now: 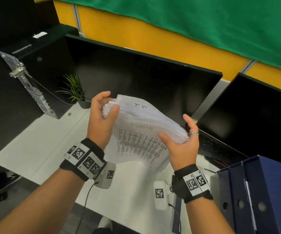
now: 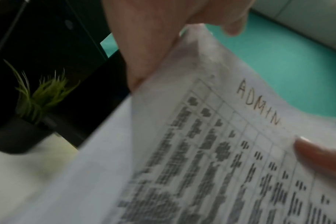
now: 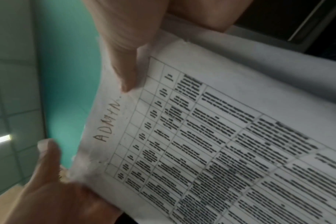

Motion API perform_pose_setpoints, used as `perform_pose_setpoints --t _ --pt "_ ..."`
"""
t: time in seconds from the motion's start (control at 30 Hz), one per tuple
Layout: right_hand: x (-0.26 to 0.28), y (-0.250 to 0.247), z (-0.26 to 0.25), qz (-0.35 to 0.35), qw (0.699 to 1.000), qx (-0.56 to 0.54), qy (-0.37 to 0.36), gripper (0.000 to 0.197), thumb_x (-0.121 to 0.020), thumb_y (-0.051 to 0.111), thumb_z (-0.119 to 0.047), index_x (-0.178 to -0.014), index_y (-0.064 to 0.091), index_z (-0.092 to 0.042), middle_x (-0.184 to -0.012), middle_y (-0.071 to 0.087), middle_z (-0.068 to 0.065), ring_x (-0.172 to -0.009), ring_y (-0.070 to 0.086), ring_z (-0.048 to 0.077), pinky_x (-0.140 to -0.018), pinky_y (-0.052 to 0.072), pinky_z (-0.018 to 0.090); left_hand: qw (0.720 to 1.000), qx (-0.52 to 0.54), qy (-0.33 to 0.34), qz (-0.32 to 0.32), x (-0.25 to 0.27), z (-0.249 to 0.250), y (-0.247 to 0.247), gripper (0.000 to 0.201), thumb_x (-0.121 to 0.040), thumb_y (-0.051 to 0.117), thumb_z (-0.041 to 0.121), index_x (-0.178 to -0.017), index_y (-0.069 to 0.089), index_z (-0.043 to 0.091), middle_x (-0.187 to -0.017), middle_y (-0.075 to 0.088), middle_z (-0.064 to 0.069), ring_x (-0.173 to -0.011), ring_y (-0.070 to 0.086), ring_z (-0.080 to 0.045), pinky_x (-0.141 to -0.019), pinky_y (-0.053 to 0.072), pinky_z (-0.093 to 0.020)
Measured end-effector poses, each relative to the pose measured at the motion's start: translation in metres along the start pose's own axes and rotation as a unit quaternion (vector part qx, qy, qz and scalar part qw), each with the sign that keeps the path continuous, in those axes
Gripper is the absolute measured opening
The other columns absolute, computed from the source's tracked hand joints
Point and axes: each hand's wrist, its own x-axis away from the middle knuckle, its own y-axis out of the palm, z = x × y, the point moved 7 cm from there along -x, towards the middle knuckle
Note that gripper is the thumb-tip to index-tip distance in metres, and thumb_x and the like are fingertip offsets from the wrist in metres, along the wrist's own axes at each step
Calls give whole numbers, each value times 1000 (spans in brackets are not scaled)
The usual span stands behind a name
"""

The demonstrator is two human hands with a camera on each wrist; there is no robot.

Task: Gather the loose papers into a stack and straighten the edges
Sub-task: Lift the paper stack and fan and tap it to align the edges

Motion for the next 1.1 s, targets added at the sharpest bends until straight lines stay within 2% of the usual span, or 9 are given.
perform_pose_setpoints --t 0.1,0.17,0.37,0.5,0.6,0.8,0.9,1.0,1.1 --pt "-11 0 13 -25 998 39 32 42 -71 82 -3 -104 66 -26 -92 69 -16 -85 69 -4 -75 60 25 990 -40 -60 -121 2 -22 -3 83 -65 89 12 -134 44 17 -107 62 27 -97 66 6 -80 58 -21" --pt "-16 -1 15 -41 997 39 48 33 -72 81 -6 -91 68 -31 -85 73 -14 -86 71 1 -77 60 24 979 -120 -64 -153 3 -22 0 55 -68 86 12 -119 66 13 -101 71 25 -96 70 -1 -88 59 -35" --pt "-14 -30 -6 -43 998 36 -24 43 -63 84 -16 -102 67 -19 -97 73 -3 -89 71 7 -73 58 21 976 -72 -45 -200 12 -17 10 47 -68 87 8 -103 74 36 -104 76 16 -100 72 -6 -85 57 -22" --pt "-3 -30 23 -58 997 30 32 50 -64 85 -3 -105 66 -25 -100 75 -3 -95 71 10 -82 60 34 954 -73 -146 -251 33 -54 29 65 -64 92 31 -122 64 27 -117 73 4 -111 68 -14 -98 55 -43" --pt "-2 -27 24 -44 998 11 44 46 -70 81 3 -97 68 -31 -96 76 -10 -94 72 10 -83 60 36 966 -59 -139 -210 27 -55 31 55 -68 88 23 -119 67 18 -112 75 0 -107 71 -19 -94 56 -49" --pt "-1 -34 11 -33 999 -16 20 40 -72 78 7 -80 75 -32 -85 76 -15 -84 73 6 -72 60 24 980 -35 -109 -160 31 -44 29 42 -77 82 25 -116 68 23 -113 75 5 -109 69 -16 -92 57 -37" --pt "4 -40 27 -18 999 -2 49 41 -72 80 2 -100 71 -27 -93 75 -15 -89 72 4 -72 58 19 972 -109 -112 -172 38 -55 26 27 -92 67 25 -117 59 32 -120 68 3 -111 65 -15 -93 55 -32" --pt "4 -41 32 -12 998 -2 67 40 -74 78 2 -102 67 -24 -91 75 -17 -89 71 2 -69 56 15 980 -162 -60 -96 29 -44 13 18 -95 63 11 -97 64 30 -99 71 2 -88 64 -2 -73 48 -5" --pt "6 -40 31 -22 997 -8 68 40 -75 76 5 -97 66 -27 -87 75 -19 -86 72 0 -68 57 16 981 -175 -37 -72 25 -31 10 22 -92 67 10 -88 66 32 -91 71 7 -87 66 -10 -71 51 -8"
